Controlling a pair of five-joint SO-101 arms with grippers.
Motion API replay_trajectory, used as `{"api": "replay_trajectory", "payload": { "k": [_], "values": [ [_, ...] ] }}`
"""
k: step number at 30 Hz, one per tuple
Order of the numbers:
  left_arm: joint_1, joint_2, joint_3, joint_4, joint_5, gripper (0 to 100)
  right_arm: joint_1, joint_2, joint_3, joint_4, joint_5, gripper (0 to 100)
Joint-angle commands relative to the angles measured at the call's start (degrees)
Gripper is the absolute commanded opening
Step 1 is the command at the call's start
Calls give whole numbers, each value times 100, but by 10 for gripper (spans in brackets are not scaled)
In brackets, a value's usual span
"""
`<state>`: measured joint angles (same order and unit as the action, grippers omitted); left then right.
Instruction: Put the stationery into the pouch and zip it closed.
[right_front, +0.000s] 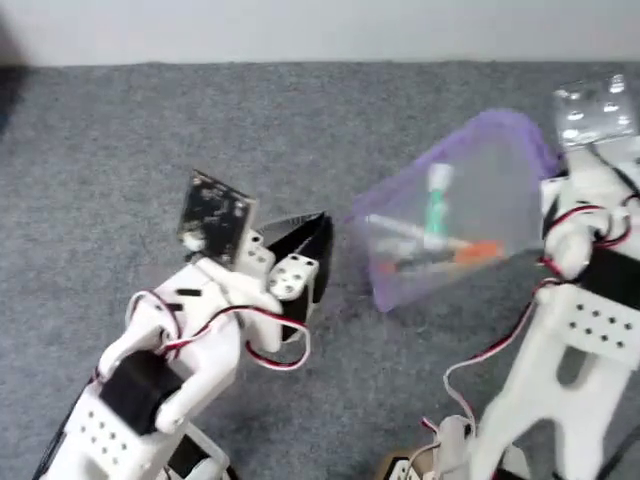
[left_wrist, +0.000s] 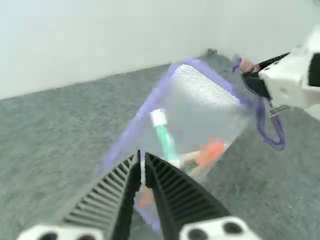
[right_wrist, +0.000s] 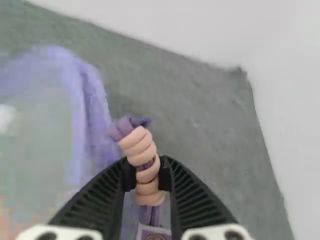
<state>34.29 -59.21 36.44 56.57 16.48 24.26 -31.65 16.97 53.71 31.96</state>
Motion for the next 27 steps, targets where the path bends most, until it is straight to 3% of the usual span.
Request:
{"api": "replay_trajectory", "payload": {
  "k": [1,6,14,22,27],
  "values": [
    [-26,-264,-4,185,26,12,330,154,-53,-277,79,8],
    [-79,-290,4,202,18,12,224,-101,-70,-242,35,8],
    [-70,-281,-4,193,9,24,-1086,-1411,-70,-242,-35,8],
    [-141,-325,-13,193,114,224,-2747,-2316,-79,-277,0,8],
    [-571,-334,-48,246,211,235,-2905,-2563,-53,4,62,8]
  ]
}}
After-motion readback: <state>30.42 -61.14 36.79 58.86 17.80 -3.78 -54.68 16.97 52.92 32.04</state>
